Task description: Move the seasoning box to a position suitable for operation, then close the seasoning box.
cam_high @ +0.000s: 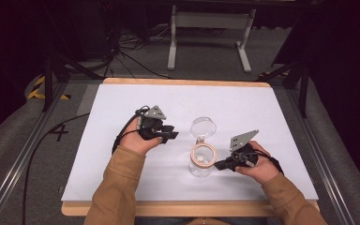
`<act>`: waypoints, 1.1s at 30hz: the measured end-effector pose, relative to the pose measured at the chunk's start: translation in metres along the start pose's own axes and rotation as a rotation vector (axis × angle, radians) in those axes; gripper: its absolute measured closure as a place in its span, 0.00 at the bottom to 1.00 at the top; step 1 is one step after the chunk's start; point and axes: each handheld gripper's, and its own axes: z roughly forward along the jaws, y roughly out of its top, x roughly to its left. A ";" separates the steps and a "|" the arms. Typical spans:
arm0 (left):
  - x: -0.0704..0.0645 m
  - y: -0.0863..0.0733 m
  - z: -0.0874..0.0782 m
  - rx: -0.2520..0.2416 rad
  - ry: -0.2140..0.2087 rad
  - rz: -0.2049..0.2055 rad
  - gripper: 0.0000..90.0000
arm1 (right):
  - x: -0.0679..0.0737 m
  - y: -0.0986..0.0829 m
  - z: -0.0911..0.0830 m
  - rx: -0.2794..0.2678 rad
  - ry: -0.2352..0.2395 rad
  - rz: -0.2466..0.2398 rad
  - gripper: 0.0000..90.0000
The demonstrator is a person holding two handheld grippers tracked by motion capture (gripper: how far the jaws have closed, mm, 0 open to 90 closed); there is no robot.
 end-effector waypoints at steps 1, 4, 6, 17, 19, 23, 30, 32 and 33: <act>0.000 0.000 0.000 0.001 0.000 0.001 0.76 | 0.000 0.000 0.000 0.002 0.002 -0.002 1.00; 0.000 0.000 0.000 -0.002 -0.001 0.003 0.76 | 0.001 0.001 0.003 -0.002 0.012 -0.003 1.00; 0.000 0.000 0.000 0.001 -0.002 0.003 0.76 | 0.002 0.001 0.004 -0.001 0.020 -0.012 1.00; 0.004 0.004 0.011 -0.065 -0.043 -0.037 0.96 | 0.005 0.002 -0.006 0.014 0.024 0.004 1.00; 0.003 0.005 0.012 -0.071 -0.038 -0.040 1.00 | 0.007 0.002 -0.013 0.001 0.007 0.005 1.00; 0.002 0.011 0.020 -0.096 -0.020 -0.043 1.00 | 0.010 0.003 -0.021 -0.026 -0.028 0.000 1.00; 0.002 0.017 0.033 -0.113 -0.021 -0.035 1.00 | 0.024 0.008 -0.034 -0.108 -0.039 0.018 1.00; 0.001 0.018 0.035 -0.112 -0.022 -0.024 1.00 | 0.027 0.010 -0.036 -0.156 -0.034 0.034 1.00; 0.000 0.019 0.036 -0.119 -0.023 -0.023 1.00 | 0.027 0.011 -0.036 -0.182 -0.036 0.037 1.00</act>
